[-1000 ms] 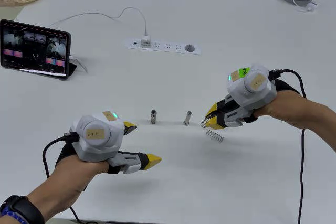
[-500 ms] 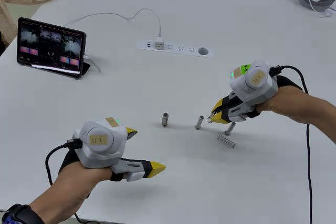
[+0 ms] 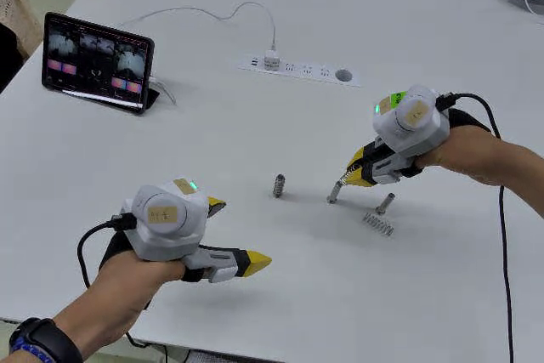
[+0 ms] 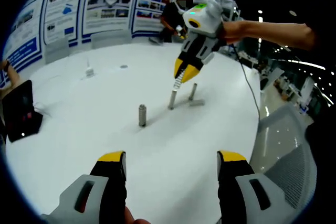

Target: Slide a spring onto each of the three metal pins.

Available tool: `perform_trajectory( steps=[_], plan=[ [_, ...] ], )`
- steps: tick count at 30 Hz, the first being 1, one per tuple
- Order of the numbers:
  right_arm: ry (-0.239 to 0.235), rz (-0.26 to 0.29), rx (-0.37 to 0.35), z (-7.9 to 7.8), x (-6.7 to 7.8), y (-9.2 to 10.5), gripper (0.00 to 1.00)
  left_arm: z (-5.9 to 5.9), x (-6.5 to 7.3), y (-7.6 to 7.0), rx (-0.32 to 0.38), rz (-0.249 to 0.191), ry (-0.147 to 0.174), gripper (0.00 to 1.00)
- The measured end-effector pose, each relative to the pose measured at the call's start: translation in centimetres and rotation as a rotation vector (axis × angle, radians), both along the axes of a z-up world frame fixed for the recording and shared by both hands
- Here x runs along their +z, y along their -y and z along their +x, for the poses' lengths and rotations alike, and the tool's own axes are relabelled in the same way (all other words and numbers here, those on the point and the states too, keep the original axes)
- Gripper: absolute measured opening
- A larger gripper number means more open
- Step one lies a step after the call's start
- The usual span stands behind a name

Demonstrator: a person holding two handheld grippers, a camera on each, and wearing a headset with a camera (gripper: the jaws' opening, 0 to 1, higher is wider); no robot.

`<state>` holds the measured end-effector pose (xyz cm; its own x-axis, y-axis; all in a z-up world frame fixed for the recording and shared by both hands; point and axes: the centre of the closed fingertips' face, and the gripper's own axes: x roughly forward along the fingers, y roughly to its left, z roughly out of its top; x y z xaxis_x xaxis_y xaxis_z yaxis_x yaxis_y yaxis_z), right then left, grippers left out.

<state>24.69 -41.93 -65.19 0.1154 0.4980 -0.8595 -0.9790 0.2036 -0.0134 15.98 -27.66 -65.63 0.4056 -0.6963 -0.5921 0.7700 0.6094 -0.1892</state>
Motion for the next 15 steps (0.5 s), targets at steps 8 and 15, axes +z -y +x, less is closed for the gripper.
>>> perform_trajectory(
  steps=[8,15],
  plan=[
    [-0.010,-0.017,0.013,-0.11,-0.45,-0.36,0.13,0.14,0.31,0.04,0.004,-0.007,0.005,0.71],
    [-0.016,-0.032,0.026,-0.17,-0.99,-0.39,0.13,0.34,0.56,0.05,0.009,-0.016,0.008,0.70]
  ],
)
